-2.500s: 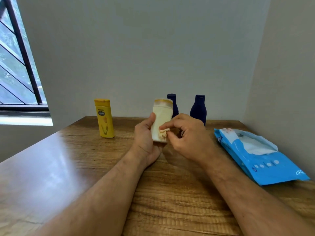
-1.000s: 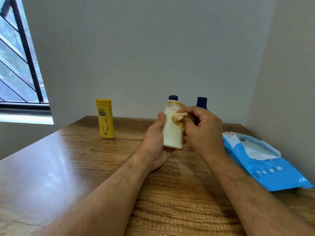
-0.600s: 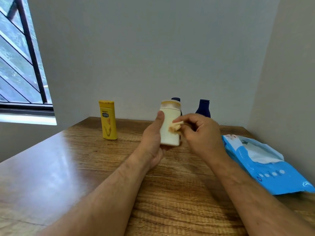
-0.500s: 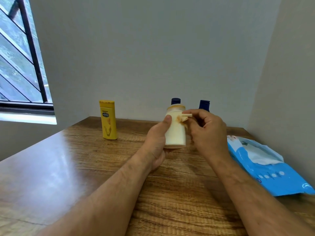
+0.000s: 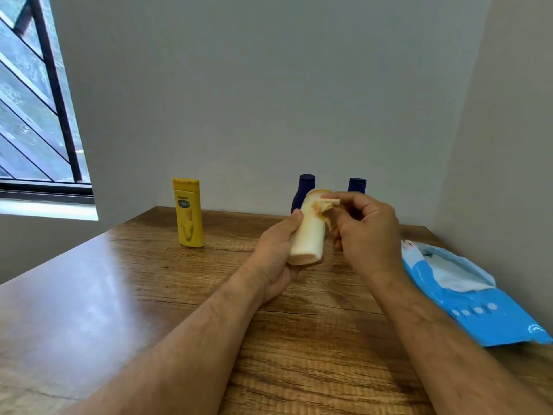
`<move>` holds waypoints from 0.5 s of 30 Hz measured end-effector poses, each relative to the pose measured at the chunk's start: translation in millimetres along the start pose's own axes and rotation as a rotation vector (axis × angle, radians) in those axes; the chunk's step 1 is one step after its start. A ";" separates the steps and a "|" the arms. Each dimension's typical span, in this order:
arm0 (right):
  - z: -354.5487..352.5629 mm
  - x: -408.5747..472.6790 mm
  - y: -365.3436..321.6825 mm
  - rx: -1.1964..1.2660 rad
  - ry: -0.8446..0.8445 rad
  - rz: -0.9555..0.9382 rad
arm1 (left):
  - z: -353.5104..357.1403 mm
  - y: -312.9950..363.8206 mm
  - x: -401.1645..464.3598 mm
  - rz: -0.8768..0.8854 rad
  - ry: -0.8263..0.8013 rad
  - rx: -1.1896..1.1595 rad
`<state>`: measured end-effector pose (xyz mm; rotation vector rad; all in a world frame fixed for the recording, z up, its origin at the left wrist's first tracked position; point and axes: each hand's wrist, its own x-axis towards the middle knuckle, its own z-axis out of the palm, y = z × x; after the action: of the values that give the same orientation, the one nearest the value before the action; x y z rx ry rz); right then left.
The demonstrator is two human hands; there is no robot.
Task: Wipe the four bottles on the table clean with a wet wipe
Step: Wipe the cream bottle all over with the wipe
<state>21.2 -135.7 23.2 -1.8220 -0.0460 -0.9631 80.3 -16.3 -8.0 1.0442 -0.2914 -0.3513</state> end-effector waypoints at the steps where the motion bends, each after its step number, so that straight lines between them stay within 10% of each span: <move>1: 0.2 -0.3 -0.3 0.020 -0.041 0.007 | 0.6 1.2 -0.9 0.003 -0.014 -0.019; 8: -1.3 -6.8 -9.3 0.118 -0.486 0.063 | -10.6 7.7 3.5 0.080 -0.032 -0.150; 15: 3.2 -0.8 6.6 -0.048 0.097 -0.175 | -2.4 -1.2 -1.4 0.083 -0.162 -0.025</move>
<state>25.5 -136.0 17.1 -1.8348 -0.1252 -1.1832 79.9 -14.3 -10.3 0.9780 -0.4733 -0.3641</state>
